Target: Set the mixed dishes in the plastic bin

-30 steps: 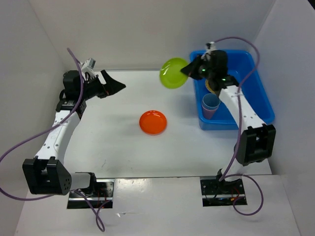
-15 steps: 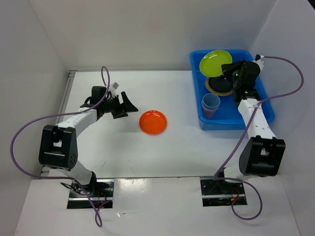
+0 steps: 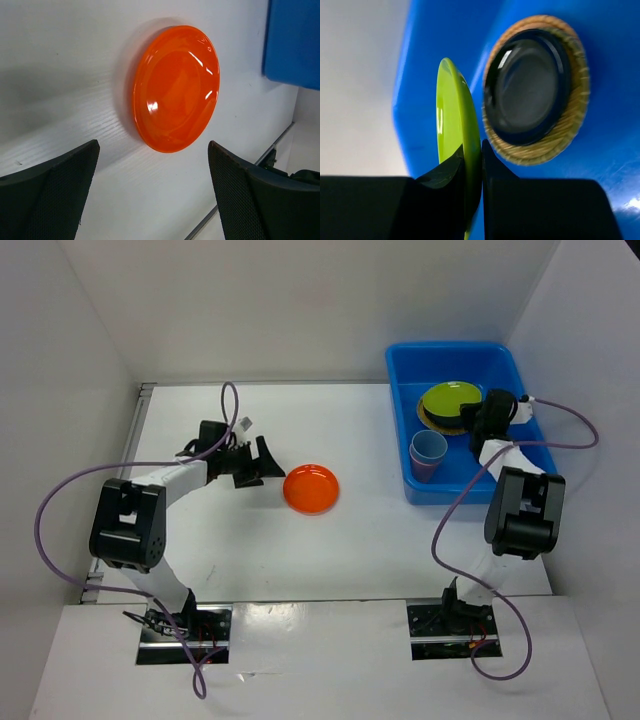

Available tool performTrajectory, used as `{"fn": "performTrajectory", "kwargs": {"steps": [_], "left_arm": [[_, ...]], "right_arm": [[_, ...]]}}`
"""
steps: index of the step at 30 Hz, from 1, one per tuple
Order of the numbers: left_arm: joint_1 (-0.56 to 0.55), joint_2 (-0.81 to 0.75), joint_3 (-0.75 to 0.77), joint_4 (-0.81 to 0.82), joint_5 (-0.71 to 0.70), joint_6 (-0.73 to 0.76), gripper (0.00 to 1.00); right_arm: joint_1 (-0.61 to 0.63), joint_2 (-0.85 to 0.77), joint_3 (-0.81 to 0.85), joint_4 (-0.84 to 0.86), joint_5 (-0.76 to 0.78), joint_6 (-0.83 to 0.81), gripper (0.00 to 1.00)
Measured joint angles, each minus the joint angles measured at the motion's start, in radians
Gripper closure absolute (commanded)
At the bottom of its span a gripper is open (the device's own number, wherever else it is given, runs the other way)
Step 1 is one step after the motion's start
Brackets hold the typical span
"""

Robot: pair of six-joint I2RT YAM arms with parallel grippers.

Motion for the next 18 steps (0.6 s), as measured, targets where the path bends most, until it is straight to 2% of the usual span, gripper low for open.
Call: {"fn": "performTrajectory", "kwargs": {"steps": [11, 13, 17, 18], "left_arm": [[-0.069, 0.113, 0.025, 0.002, -0.071, 0.001, 0.05], [-0.083, 0.123, 0.035, 0.002, -0.080, 0.000, 0.05], [-0.099, 0.123, 0.046, 0.003, -0.122, 0.000, 0.05], [-0.100, 0.123, 0.046, 0.003, -0.132, 0.000, 0.05]], "right_arm": [[-0.024, 0.146, 0.020, 0.027, 0.000, 0.030, 0.99], [-0.025, 0.154, 0.026, 0.025, 0.000, 0.034, 0.90], [-0.031, 0.183, 0.074, -0.007, -0.004, 0.034, 0.81], [-0.033, 0.193, 0.092, -0.019, -0.007, 0.034, 0.68]]}}
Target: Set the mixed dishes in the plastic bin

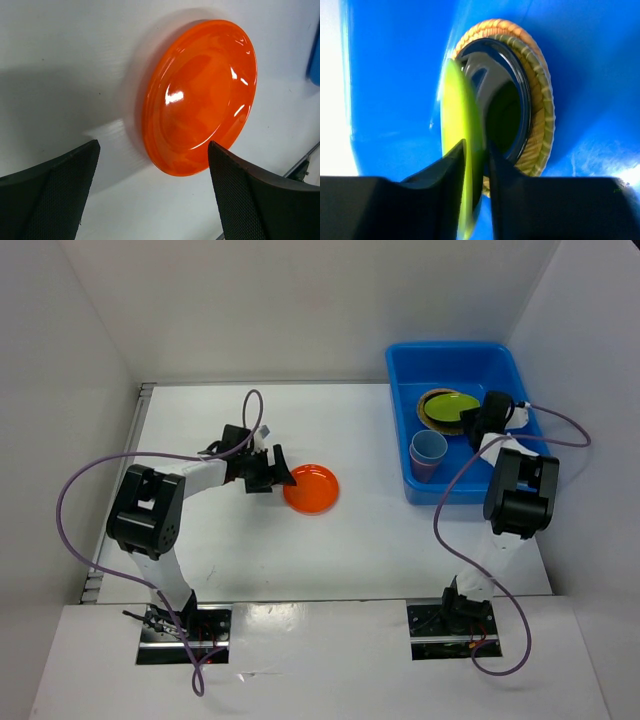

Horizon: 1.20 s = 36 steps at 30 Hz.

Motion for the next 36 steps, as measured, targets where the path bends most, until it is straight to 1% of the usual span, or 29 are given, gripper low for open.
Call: {"fn": "performTrajectory", "kwargs": {"steps": [2, 3, 4, 7, 12, 15, 16, 17, 20, 23, 27, 29, 32, 34, 36], "left_arm": [[-0.001, 0.000, 0.000, 0.000, -0.018, -0.001, 0.05], [-0.002, 0.000, 0.000, 0.002, -0.029, -0.003, 0.05], [-0.003, 0.000, 0.000, 0.004, -0.038, -0.004, 0.05], [-0.010, -0.002, 0.000, 0.016, -0.068, -0.008, 0.05], [-0.021, -0.006, -0.005, 0.034, -0.115, -0.008, 0.05], [-0.029, -0.009, -0.008, 0.038, -0.128, -0.008, 0.05], [-0.031, -0.010, -0.010, 0.044, -0.129, -0.008, 0.06], [-0.033, -0.010, -0.014, 0.051, -0.129, -0.008, 0.06], [-0.038, -0.011, -0.025, 0.078, -0.117, -0.009, 0.08], [-0.044, -0.007, -0.031, 0.095, -0.086, -0.011, 0.11], [-0.060, -0.003, -0.038, 0.107, -0.051, -0.013, 0.13], [-0.070, -0.003, -0.040, 0.108, -0.043, -0.014, 0.15], [-0.085, -0.003, -0.047, 0.111, -0.037, -0.021, 0.20], [-0.091, -0.002, -0.050, 0.114, -0.037, -0.031, 0.25], [-0.098, 0.001, -0.053, 0.116, -0.041, -0.035, 0.33]], "right_arm": [[-0.004, 0.019, 0.032, -0.026, -0.002, -0.002, 0.56], [-0.006, 0.024, 0.047, -0.046, -0.006, -0.006, 0.36], [-0.007, 0.028, 0.058, -0.064, -0.011, -0.006, 0.29], [-0.011, 0.043, 0.117, -0.144, -0.021, -0.038, 0.18], [-0.018, 0.062, 0.194, -0.261, -0.028, -0.088, 0.11], [-0.022, 0.058, 0.194, -0.318, -0.016, -0.124, 0.06], [-0.023, 0.050, 0.180, -0.328, -0.011, -0.140, 0.06], [-0.023, 0.035, 0.156, -0.332, -0.008, -0.160, 0.01], [-0.023, -0.066, 0.054, -0.338, -0.005, -0.201, 0.01], [-0.026, -0.216, -0.023, -0.329, -0.026, -0.245, 0.01], [-0.017, -0.398, -0.041, -0.285, -0.062, -0.299, 0.01], [0.011, -0.468, -0.039, -0.262, -0.064, -0.328, 0.01], [0.086, -0.543, -0.039, -0.258, -0.080, -0.371, 0.01], [0.124, -0.575, -0.039, -0.257, -0.119, -0.394, 0.01], [0.135, -0.602, -0.039, -0.257, -0.167, -0.411, 0.01]]}}
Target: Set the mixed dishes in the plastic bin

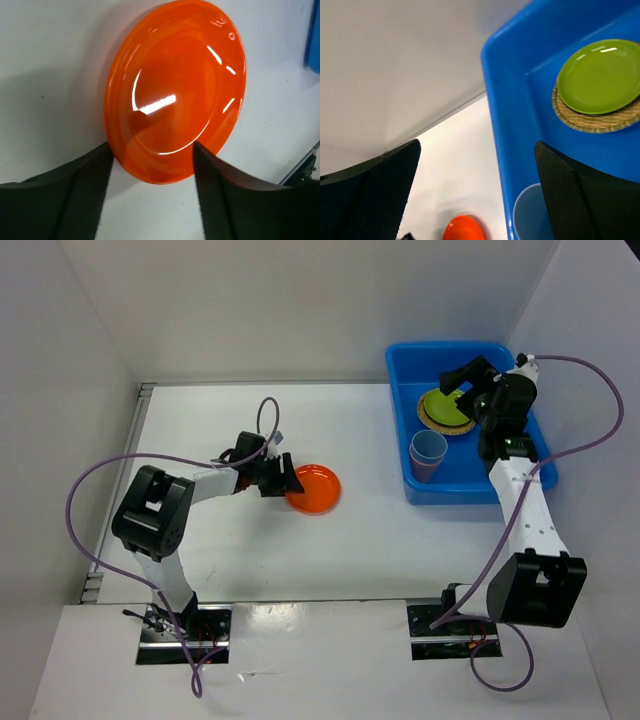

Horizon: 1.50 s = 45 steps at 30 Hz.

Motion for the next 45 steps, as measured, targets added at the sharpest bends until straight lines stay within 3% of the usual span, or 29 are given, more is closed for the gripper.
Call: {"fn": "performTrajectory", "kwargs": {"steps": [1, 2, 5, 6, 7, 12, 18, 33, 43, 45], "left_arm": [[-0.002, 0.003, 0.000, 0.000, -0.002, -0.003, 0.39], [-0.004, 0.007, 0.000, 0.003, -0.006, -0.008, 0.54], [-0.005, 0.023, -0.002, 0.012, -0.028, -0.024, 0.78], [-0.005, 0.029, -0.002, 0.016, -0.027, -0.027, 0.98], [-0.005, 0.032, -0.002, 0.018, -0.033, -0.031, 1.00], [-0.005, 0.034, 0.006, 0.031, -0.033, -0.026, 1.00], [0.000, 0.013, 0.042, -0.016, -0.031, -0.020, 1.00], [0.125, -0.291, 0.228, -0.108, 0.177, 0.003, 1.00], [0.137, -0.357, 0.237, -0.143, 0.261, 0.000, 1.00], [0.138, -0.357, 0.237, -0.143, 0.277, 0.000, 1.00]], "right_arm": [[0.000, -0.013, 0.000, 0.000, -0.021, -0.009, 0.01], [0.000, -0.032, 0.000, -0.001, -0.042, -0.018, 0.01], [0.019, -0.095, -0.005, -0.001, -0.079, -0.053, 0.01], [0.035, -0.118, -0.009, 0.001, -0.087, -0.066, 0.01], [0.060, -0.143, -0.012, 0.004, -0.095, -0.082, 0.01], [0.159, -0.230, -0.041, 0.041, -0.163, -0.139, 0.01], [0.225, -0.214, -0.069, 0.036, -0.228, -0.181, 0.01], [0.356, 0.071, -0.042, 0.007, -0.586, -0.272, 0.01], [0.378, 0.180, 0.006, -0.055, -0.674, -0.306, 0.01], [0.396, 0.185, 0.020, -0.055, -0.682, -0.311, 0.05]]}}
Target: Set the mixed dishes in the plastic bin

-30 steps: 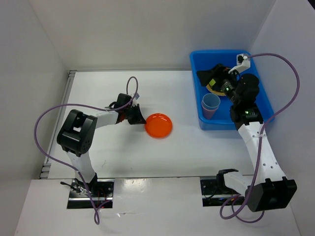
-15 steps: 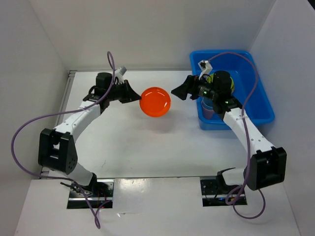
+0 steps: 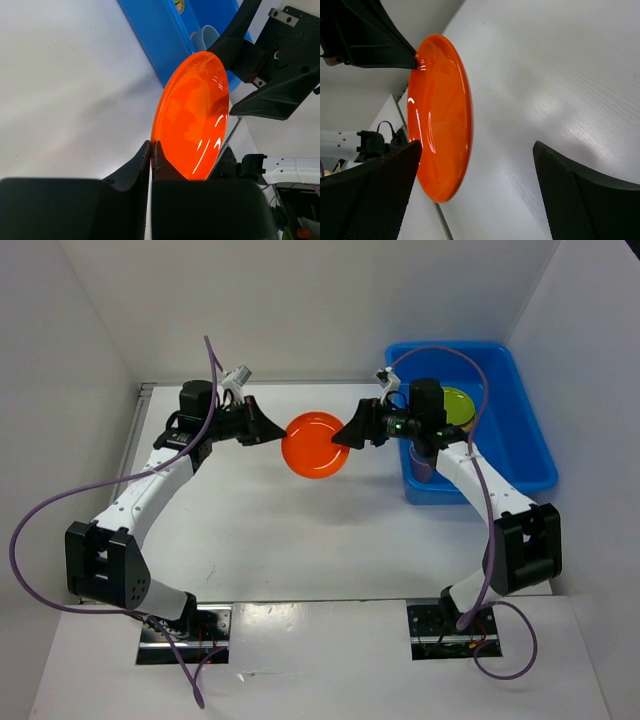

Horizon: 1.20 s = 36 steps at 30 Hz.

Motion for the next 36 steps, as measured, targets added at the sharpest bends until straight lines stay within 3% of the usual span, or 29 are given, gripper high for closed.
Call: {"fn": "performTrajectory", "kwargs": {"steps": [1, 2, 8, 9, 11, 12, 14, 15, 18, 19, 22, 25, 31, 36], "left_arm": [[0.000, 0.000, 0.000, 0.000, 0.005, 0.000, 1.00], [-0.001, 0.000, 0.000, 0.001, 0.009, 0.000, 1.00], [-0.009, 0.000, 0.000, 0.002, 0.031, 0.000, 1.00], [-0.010, 0.000, 0.000, 0.003, 0.030, 0.001, 1.00], [-0.011, 0.000, 0.000, 0.000, 0.024, 0.006, 1.00], [-0.009, 0.001, 0.000, -0.001, 0.018, 0.011, 1.00], [-0.003, 0.009, 0.000, -0.001, -0.012, 0.025, 0.99], [0.002, 0.017, 0.000, 0.001, -0.015, 0.027, 0.84], [0.001, 0.030, 0.011, -0.009, -0.035, 0.037, 0.56], [0.001, 0.032, 0.012, -0.019, -0.039, 0.037, 0.36], [0.004, 0.032, 0.013, -0.061, -0.060, 0.057, 0.10], [0.022, 0.024, 0.013, -0.090, -0.095, 0.063, 0.00], [0.091, -0.035, 0.003, -0.098, -0.168, 0.061, 0.00], [0.100, -0.003, -0.029, -0.078, -0.170, 0.061, 0.00]], "right_arm": [[0.009, 0.004, 0.007, 0.001, -0.003, -0.003, 0.10], [0.017, 0.010, 0.013, 0.002, -0.010, -0.005, 0.21], [0.069, 0.090, 0.029, 0.002, -0.045, -0.020, 0.50], [0.075, 0.106, 0.030, 0.000, -0.047, -0.019, 0.65], [0.080, 0.127, 0.032, -0.008, -0.054, -0.021, 0.78], [0.081, 0.132, 0.032, -0.015, -0.066, -0.018, 0.89], [0.080, 0.134, 0.043, -0.029, -0.093, -0.023, 0.98], [0.081, 0.134, 0.055, -0.040, -0.083, -0.027, 1.00], [0.082, 0.136, 0.068, -0.057, -0.045, -0.031, 1.00], [0.082, 0.135, 0.076, -0.064, -0.026, -0.029, 1.00], [0.072, 0.132, 0.103, -0.070, 0.040, -0.011, 1.00], [0.025, 0.110, 0.135, -0.082, 0.122, 0.021, 1.00], [-0.163, -0.024, 0.162, -0.056, 0.330, 0.127, 1.00], [-0.378, -0.132, 0.094, 0.105, 0.479, 0.336, 1.00]]}}
